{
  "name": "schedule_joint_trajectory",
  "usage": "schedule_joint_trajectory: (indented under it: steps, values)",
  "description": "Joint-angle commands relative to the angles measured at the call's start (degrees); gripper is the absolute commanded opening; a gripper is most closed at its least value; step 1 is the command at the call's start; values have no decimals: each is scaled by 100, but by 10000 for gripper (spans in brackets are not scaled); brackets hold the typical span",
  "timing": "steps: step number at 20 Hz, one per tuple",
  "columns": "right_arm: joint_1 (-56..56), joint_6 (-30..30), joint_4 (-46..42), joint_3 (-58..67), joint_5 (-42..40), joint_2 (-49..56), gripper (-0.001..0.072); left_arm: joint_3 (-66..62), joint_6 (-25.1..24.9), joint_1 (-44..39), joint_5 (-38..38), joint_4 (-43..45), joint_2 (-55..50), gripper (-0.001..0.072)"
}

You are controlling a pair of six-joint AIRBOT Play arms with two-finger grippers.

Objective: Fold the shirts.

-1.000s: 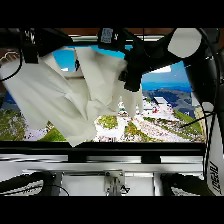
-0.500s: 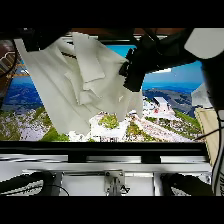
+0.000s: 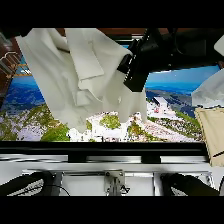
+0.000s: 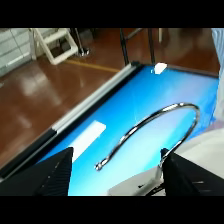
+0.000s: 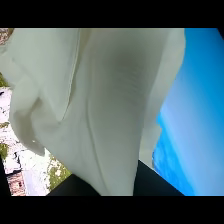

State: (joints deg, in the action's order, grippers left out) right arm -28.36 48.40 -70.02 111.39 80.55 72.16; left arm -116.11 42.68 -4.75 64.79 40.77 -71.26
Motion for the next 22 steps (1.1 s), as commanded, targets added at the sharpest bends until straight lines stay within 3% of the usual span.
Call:
schedule_joint_trajectory:
  steps: [1, 5, 8, 12, 16, 18, 22]
  values:
    - [4, 39, 66, 2, -131, -31, 101, -7, 2, 221, -1451, 238, 116, 618]
    - [4, -111, 302, 2, -142, -31, 100, -4, 0, 330, -2446, 234, 107, 619]
    - [4, -210, 437, 2, -273, -31, 100, 4, 9, 330, -2634, 232, 57, 620]
    - [4, -260, 142, 2, -535, -31, 100, 9, 264, 372, -2031, 424, 116, 619]
    - [4, -264, 4, 2, -734, -31, 100, 7, 1239, 413, -1213, 2844, 356, 619]
    - [4, -282, 70, 2, -778, -31, 100, 7, 1532, 415, -1126, 3423, 413, 619]
    - [4, -350, 302, 2, -802, -31, 100, 13, 1532, 289, -1106, 3239, 319, 618]
